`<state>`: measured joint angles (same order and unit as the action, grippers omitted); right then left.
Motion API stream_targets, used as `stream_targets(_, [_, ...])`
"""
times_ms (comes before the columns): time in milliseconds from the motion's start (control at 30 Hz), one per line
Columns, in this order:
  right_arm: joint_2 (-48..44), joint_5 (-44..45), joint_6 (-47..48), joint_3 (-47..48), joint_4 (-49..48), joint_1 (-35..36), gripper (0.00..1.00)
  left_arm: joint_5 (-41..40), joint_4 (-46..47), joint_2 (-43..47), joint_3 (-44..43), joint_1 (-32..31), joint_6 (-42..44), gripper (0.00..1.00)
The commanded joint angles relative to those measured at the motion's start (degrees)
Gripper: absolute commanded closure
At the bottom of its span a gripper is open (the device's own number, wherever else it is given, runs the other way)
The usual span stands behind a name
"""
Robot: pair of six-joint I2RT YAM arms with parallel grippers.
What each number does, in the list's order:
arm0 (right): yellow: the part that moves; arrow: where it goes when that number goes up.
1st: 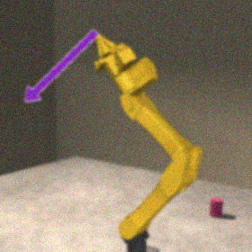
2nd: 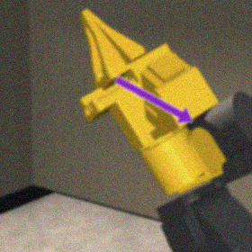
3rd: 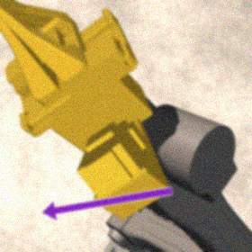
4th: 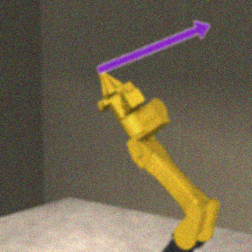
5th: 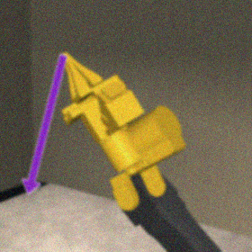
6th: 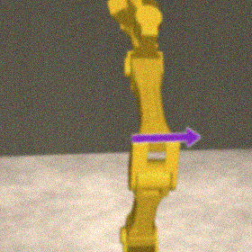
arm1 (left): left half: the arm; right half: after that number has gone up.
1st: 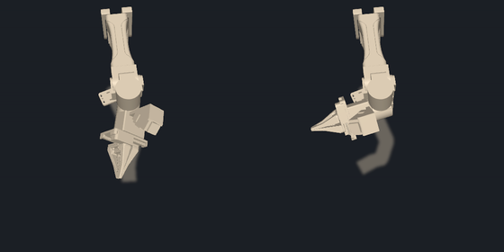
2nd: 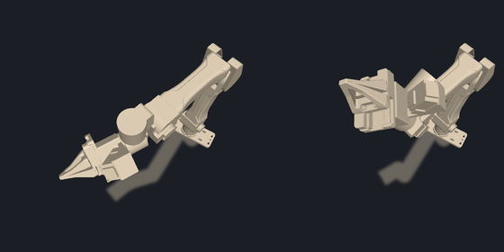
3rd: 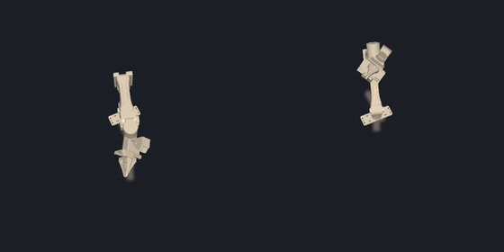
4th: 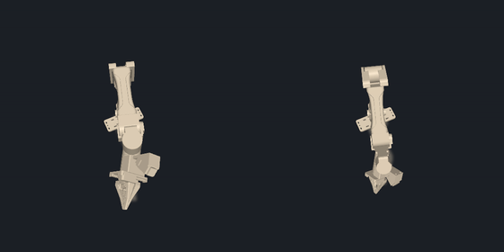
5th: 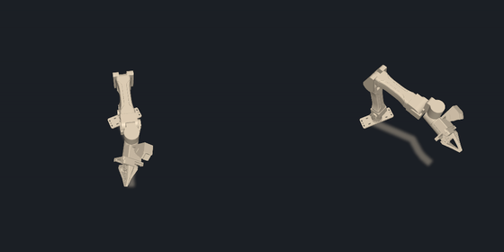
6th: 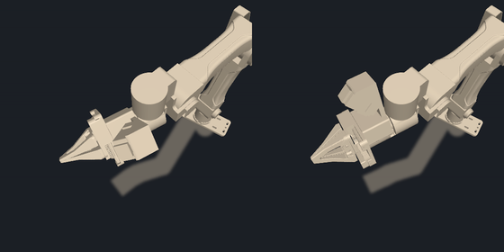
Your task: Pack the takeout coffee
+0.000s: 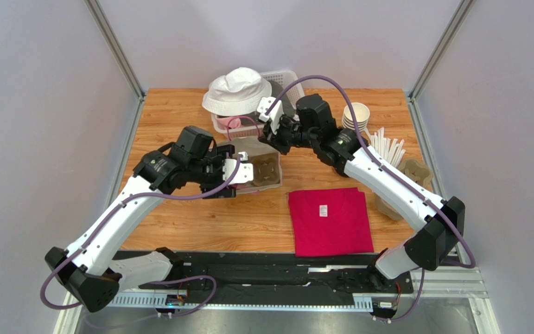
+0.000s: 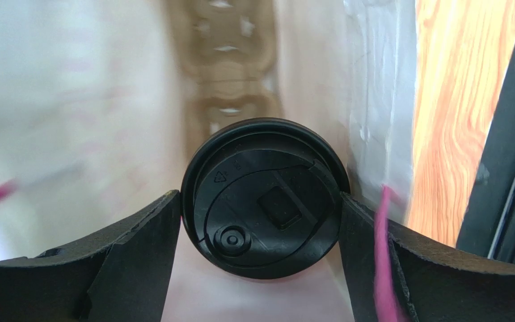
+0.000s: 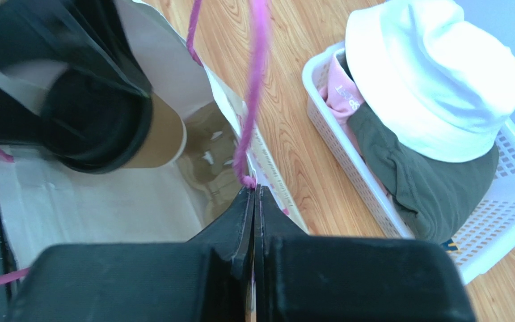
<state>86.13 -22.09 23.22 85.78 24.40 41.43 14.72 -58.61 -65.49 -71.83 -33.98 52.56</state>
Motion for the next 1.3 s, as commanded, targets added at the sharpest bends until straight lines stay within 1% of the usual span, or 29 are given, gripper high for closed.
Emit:
stream_targets(0, [-1.75,2.4,0.95,-2.28,-8.06,-0.3,1.0,2.33,5.78,4.58,-0.5,0.14,-5.18,0.75])
stream_targets(233, [-1.4,2.14,0.16,-2.28,-9.11,-0.47,1.0,1.28,7.11,5.2,-2.26,0.23,-8.08,0.74])
stream_targets(333, [-2.1,1.79,1.56,-2.98,-10.6,-0.47,1.0,1.1,6.67,4.59,-2.87,0.14,-9.75,0.75])
stream_targets(533, [-7.19,-0.59,10.42,-11.06,-17.36,-0.3,1.0,1.98,6.58,5.11,-3.84,0.4,-11.86,0.74])
stream_targets(667, [-9.48,-2.61,11.84,-13.97,-17.99,-0.38,1.0,1.98,6.4,5.29,-4.81,1.02,-12.21,0.74])
stream_targets(867, [-9.93,-2.7,11.06,-13.97,-16.67,-0.38,1.0,2.85,5.26,5.73,-5.07,1.9,-9.23,0.74])
stream_targets(1133, [-9.05,-3.05,10.0,-12.83,-15.26,-2.76,1.0,3.38,3.07,7.92,-5.42,1.9,-4.66,0.74])
stream_targets(1267, [-9.13,-3.22,10.35,-13.18,-15.17,-3.55,1.0,3.56,1.75,8.63,-6.48,1.9,-4.13,0.73])
